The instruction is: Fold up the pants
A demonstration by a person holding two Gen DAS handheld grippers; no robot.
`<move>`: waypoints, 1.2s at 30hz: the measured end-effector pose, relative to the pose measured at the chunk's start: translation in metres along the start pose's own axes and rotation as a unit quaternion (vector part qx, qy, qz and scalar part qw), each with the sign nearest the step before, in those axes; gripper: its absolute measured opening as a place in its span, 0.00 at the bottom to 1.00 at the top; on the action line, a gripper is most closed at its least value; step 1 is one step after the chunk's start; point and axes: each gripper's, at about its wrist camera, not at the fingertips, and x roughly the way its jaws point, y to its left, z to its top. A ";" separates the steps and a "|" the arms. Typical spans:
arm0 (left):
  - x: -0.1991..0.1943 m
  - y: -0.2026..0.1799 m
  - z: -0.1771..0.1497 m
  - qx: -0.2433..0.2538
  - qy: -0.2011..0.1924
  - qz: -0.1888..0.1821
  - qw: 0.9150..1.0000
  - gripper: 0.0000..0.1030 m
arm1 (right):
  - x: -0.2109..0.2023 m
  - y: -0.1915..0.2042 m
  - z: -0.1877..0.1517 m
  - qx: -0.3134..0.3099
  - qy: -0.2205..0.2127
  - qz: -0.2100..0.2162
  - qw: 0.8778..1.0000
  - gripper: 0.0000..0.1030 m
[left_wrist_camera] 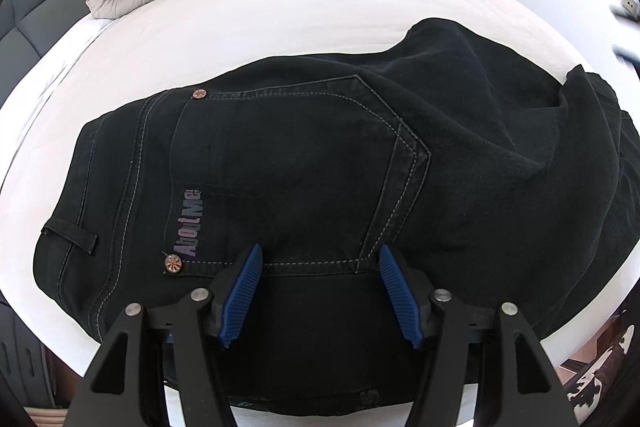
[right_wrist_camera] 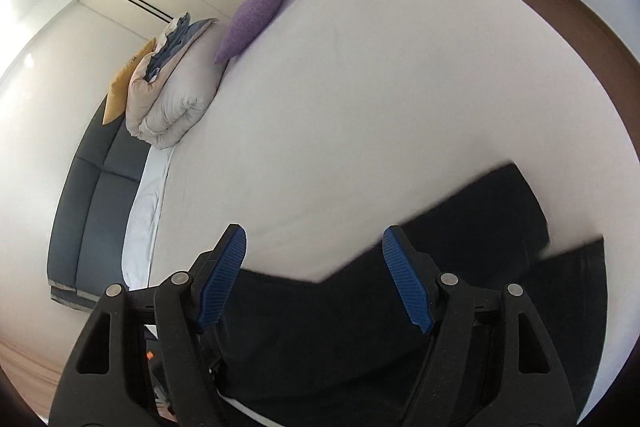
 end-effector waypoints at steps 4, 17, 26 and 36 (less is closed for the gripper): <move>0.001 -0.001 0.000 -0.001 0.001 0.001 1.000 0.62 | -0.019 -0.070 -0.076 0.081 -0.005 0.022 0.996 0.69; 0.003 -0.004 0.001 -0.007 -0.003 0.004 1.000 0.63 | 0.086 -0.082 -0.102 0.156 0.039 0.037 0.986 0.19; 0.005 -0.001 -0.001 -0.005 -0.006 -0.002 1.000 0.65 | 0.125 0.009 -0.017 0.024 0.117 -0.100 0.988 0.07; 0.003 0.000 0.002 -0.006 -0.007 -0.004 1.000 0.66 | 0.163 0.037 0.028 0.002 0.122 -0.022 0.992 0.11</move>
